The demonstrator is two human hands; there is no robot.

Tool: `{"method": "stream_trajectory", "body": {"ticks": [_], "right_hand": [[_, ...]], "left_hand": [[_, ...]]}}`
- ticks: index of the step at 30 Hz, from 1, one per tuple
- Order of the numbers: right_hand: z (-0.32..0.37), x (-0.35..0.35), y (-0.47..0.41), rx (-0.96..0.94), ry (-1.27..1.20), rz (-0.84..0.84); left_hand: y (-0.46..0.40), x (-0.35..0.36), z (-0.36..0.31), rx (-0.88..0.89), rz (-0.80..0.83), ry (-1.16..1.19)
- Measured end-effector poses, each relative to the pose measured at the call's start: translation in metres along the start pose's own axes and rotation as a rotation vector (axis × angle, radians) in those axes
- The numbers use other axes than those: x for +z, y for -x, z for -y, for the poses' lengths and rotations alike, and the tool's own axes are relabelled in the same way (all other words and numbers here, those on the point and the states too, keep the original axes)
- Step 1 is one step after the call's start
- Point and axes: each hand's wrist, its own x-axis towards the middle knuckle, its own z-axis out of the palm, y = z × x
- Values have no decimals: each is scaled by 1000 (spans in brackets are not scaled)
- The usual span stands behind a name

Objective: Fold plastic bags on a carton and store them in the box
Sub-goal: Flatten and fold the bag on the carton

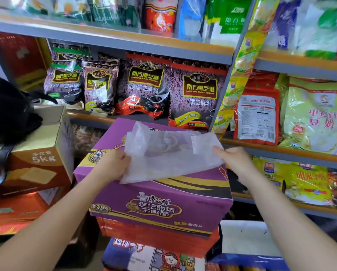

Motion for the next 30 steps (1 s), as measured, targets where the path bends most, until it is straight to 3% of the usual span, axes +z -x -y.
{"method": "stream_trajectory", "body": {"ticks": [3, 5, 7, 9, 13, 16, 21, 25, 27, 30], "right_hand": [[-6, 14, -11, 51, 381, -83], [-4, 18, -17, -103, 530, -130], [-2, 20, -23, -316, 546, -155], [3, 25, -28, -380, 492, -131], [7, 36, -41, -108, 215, 62], [6, 44, -57, 28, 185, 40], [12, 49, -84, 132, 480, 12], [15, 56, -93, 82, 722, -78], [16, 61, -94, 51, 789, -129], [13, 66, -96, 12, 861, -209]], "left_hand": [[-10, 0, -6, -10, -18, -195], [-16, 1, -7, -18, -28, -234], [-21, 0, -8, -38, -33, -232], [-27, -1, -9, -41, -89, -257], [-50, 2, -15, 6, -146, -214], [-73, 7, -14, -12, -149, -230], [-101, 6, -9, 26, -179, -356], [-113, 13, -3, 429, -331, -403], [-116, 17, -3, 542, -221, -375], [-110, 22, -6, 536, -47, -432]]}}
